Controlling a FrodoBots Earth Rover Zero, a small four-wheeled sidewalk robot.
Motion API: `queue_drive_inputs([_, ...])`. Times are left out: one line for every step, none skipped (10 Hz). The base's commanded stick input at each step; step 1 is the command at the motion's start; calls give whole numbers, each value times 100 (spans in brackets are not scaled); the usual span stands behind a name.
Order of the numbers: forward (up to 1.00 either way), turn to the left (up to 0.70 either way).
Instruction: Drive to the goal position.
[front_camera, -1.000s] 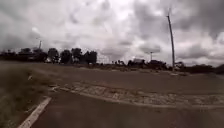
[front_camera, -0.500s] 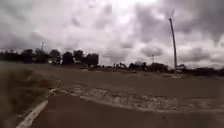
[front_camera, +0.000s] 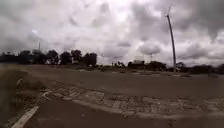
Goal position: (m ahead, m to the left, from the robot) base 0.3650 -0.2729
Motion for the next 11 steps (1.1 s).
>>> queue_drive_inputs([50, -39])
queue_drive_inputs([50, -34])
queue_drive_inputs([50, -28])
queue_drive_inputs([50, -23])
queue_drive_inputs([50, -18])
queue_drive_inputs([50, -12])
queue_drive_inputs([50, -7])
queue_drive_inputs([50, -2])
queue_drive_inputs([50, 0])
queue_drive_inputs([50, 0])
queue_drive_inputs([50, 0])
